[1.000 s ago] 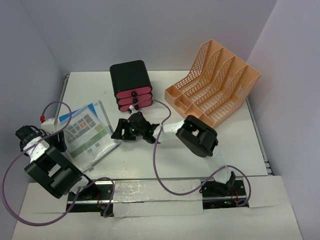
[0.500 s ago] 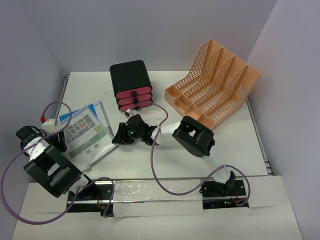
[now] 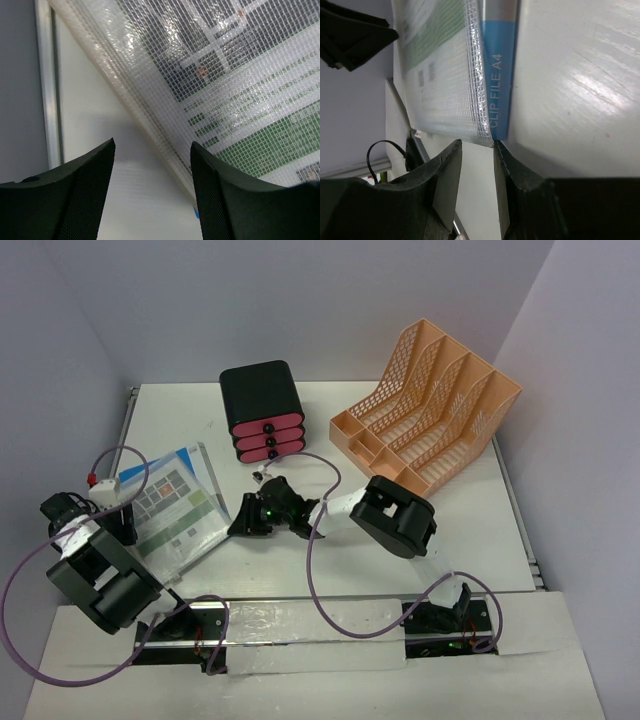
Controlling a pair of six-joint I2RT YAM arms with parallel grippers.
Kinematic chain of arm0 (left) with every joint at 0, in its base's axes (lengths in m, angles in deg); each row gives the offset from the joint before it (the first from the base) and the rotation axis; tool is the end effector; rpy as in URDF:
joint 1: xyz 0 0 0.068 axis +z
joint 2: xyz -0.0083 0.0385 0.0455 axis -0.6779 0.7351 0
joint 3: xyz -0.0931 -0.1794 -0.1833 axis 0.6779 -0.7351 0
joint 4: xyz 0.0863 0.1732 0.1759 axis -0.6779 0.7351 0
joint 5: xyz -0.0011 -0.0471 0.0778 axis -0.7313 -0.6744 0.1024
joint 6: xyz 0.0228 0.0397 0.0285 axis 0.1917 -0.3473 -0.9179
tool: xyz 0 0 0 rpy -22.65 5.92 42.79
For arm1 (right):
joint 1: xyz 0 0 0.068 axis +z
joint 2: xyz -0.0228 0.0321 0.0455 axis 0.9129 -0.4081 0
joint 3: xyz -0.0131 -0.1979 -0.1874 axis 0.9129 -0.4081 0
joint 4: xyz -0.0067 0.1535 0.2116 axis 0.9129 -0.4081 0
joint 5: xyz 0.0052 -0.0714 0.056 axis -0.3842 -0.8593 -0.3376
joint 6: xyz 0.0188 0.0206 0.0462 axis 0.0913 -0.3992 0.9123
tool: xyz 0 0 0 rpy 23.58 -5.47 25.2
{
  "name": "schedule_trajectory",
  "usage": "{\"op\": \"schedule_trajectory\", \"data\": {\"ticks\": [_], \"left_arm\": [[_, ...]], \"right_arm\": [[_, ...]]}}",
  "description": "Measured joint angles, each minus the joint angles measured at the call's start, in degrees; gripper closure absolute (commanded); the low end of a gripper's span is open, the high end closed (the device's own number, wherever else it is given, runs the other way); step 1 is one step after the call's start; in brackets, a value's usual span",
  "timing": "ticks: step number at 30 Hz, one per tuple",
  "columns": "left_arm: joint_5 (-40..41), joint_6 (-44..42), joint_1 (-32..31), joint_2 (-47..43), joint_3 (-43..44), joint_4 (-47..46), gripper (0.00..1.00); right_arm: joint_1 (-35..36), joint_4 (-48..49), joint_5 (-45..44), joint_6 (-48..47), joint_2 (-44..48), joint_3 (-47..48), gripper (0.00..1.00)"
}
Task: Organize the desk
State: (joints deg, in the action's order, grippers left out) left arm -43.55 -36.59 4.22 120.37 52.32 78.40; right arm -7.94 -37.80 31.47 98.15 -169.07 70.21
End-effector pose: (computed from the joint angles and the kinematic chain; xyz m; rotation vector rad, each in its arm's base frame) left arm 0.1721 0.1656 0.1731 -0.1110 2.5442 0.0681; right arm 0.2304 0.3882 0.1154 -0.2612 2.3847 1.4265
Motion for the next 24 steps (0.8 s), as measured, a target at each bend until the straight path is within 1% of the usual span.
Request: {"op": "schedule_trajectory", "data": {"ticks": [6,10,12,19,21,23,24], "left_arm": [[2.6,0.6,-2.3,0.7,-3.3,-3.9,0.32],[3.1,0.7,-2.6,1.2,-3.3,-5.8,0.32],[3.1,1.1,-2.6,1.8,-3.3,-7.4,0.32],[3.0,1.3,-2.6,2.4,-3.3,-9.0,0.33],[3.0,1.3,-2.6,2.5,-3.3,-9.4,0.33],[3.0,1.4,-2.6,2.5,-3.3,-9.6,0.33],[2.9,1.3,-2.6,2.5,-3.3,-9.6,0.33]], "right_arm": [[0.6,-0.1,-0.9,-0.4,1.4,0.1,0.61],[0.8,-0.9,-0.5,-0.2,1.1,2.0,0.61],[0.9,-0.3,0.5,0.5,-0.2,4.5,0.61],[0.9,0.3,0.7,1.5,-2.1,6.5,0.62],[0.9,0.4,0.8,1.9,-3.4,8.1,0.65],[0.9,0.5,1.1,2.6,-5.1,10.3,0.82],[0.9,0.5,1.2,3.1,-6.1,11.3,0.88]]}}
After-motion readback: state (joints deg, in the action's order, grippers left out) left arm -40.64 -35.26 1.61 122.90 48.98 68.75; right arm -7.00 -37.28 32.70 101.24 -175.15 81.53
